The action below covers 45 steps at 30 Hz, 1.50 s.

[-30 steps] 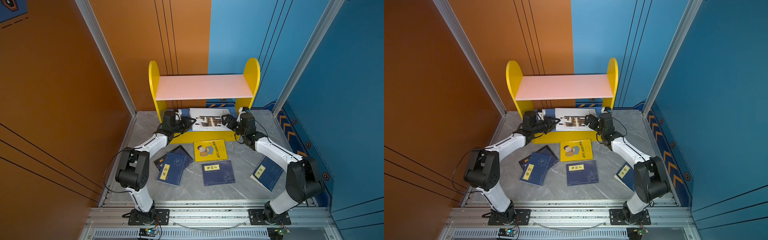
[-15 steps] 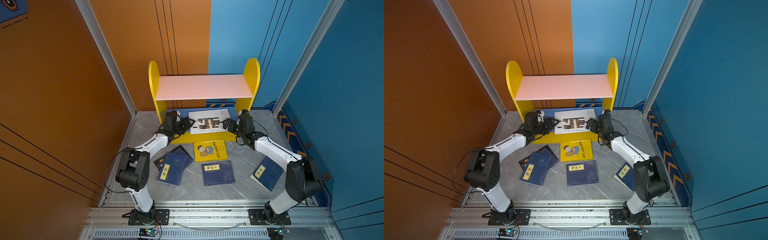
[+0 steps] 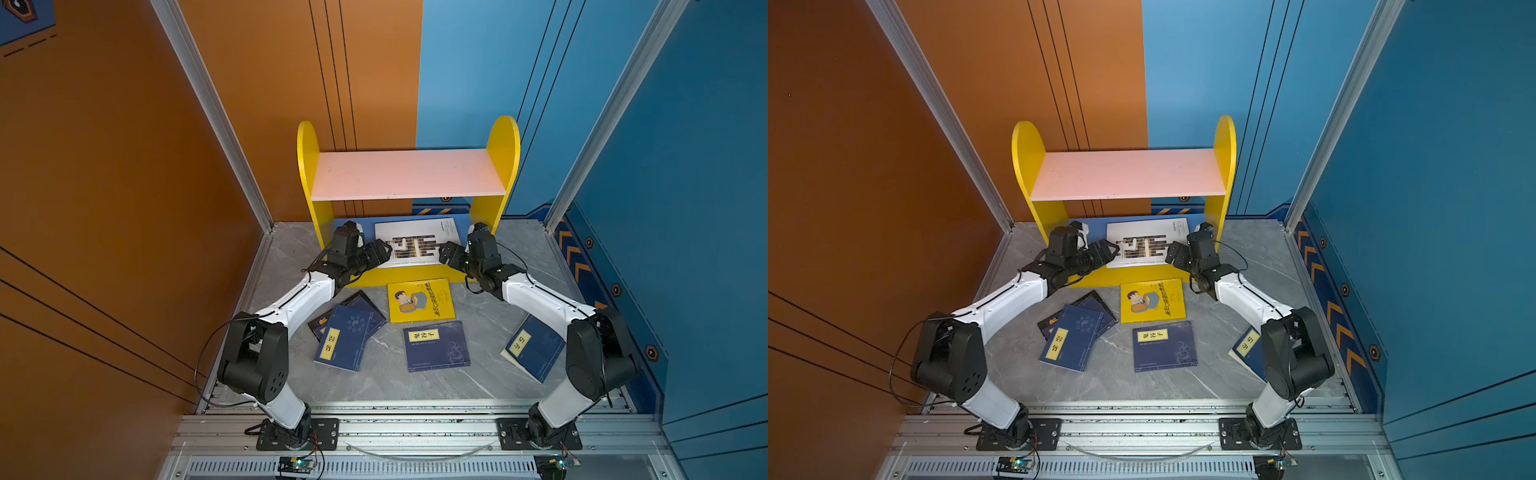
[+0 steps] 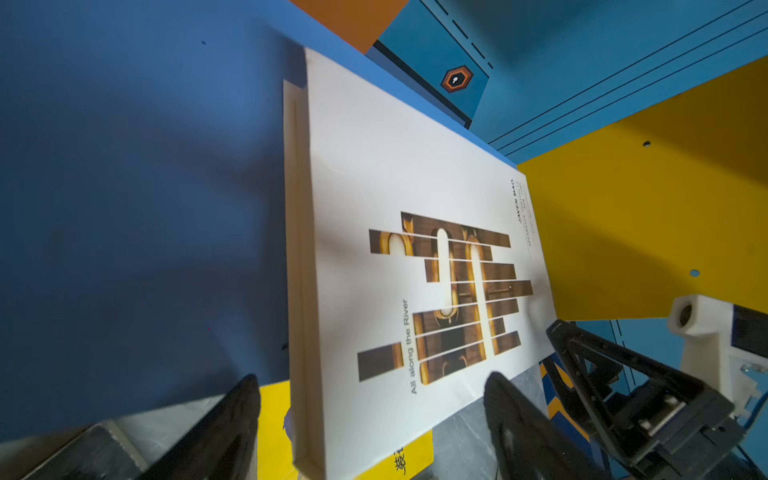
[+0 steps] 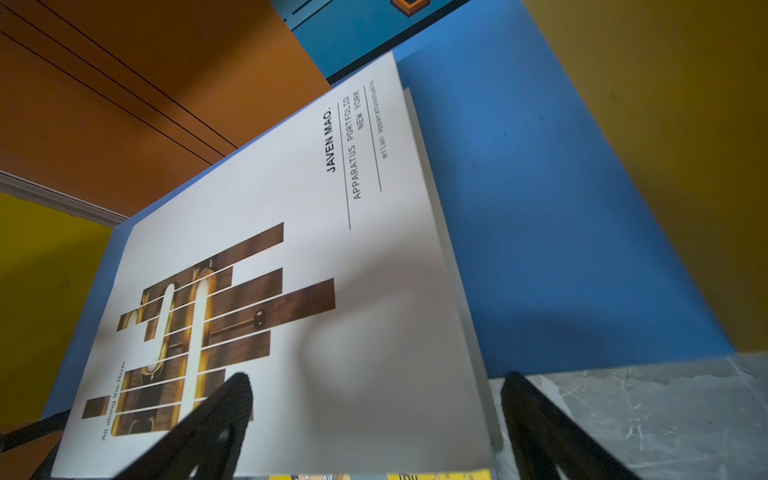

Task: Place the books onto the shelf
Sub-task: 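Lower the white book flat onto the blue shelf with both grippers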

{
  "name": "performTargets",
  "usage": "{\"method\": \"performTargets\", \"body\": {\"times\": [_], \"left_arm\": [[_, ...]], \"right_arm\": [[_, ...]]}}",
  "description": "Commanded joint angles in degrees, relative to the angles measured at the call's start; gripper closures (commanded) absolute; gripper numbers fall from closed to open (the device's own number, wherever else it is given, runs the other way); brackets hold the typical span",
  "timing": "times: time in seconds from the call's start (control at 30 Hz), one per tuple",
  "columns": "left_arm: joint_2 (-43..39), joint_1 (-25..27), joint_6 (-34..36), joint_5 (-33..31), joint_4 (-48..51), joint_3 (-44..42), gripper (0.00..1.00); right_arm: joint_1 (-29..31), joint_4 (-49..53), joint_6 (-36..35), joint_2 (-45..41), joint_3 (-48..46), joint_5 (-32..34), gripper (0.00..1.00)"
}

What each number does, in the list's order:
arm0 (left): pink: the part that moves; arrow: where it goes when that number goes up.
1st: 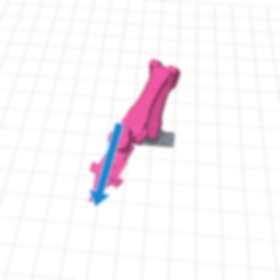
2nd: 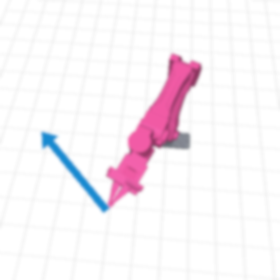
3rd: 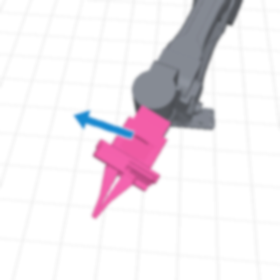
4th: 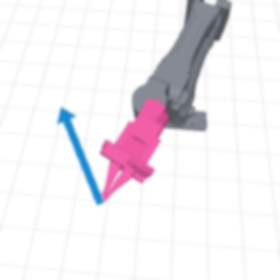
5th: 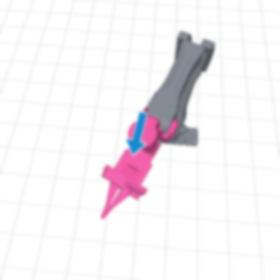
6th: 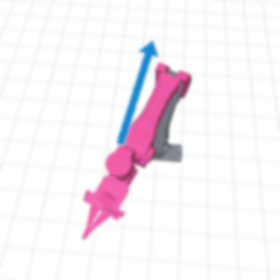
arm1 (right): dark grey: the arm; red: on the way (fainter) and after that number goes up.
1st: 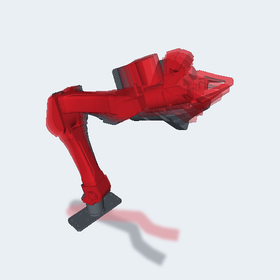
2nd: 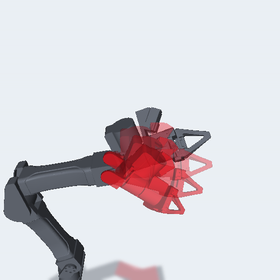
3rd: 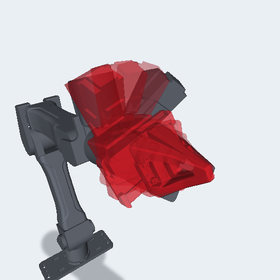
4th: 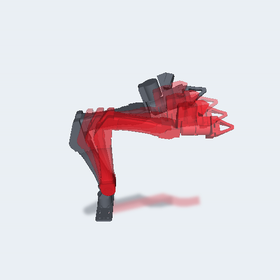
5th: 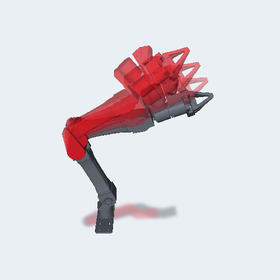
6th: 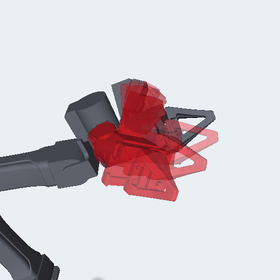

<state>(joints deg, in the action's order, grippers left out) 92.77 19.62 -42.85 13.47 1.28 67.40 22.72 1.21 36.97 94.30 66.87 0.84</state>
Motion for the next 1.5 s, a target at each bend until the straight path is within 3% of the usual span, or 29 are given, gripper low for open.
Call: {"method": "performTargets", "body": {"times": [0.0,0.67,0.97,1.13,1.27,1.47], "left_arm": [[-1.2,0.4,0.2,0.4,-1.0,-2.0,0.15],[0.6,1.0,4.2,1.8,-2.4,1.3,0.16],[2.7,0.1,4.3,0.8,-0.7,3.3,0.16],[2.1,0.0,4.6,-3.5,4.0,3.4,0.15],[0.5,-0.6,5.1,-7.8,7.6,3.1,0.01],[-1.3,-0.8,6.7,-10.3,8.9,2.3,0.02]], "right_arm": [[0.0,3.3,-1.8,0.7,2.4,-1.0,0.05],[2.4,2.2,-0.4,5.9,8.6,-4.5,0.07],[2.2,2.6,-0.4,7.3,9.6,-2.9,0.07],[2.2,2.6,-0.1,7.6,9.8,-1.6,0.07],[2.3,3.3,-0.1,7.3,9.7,-0.9,0.07],[2.0,3.6,-0.1,6.7,9.2,-0.3,0.07]]}}
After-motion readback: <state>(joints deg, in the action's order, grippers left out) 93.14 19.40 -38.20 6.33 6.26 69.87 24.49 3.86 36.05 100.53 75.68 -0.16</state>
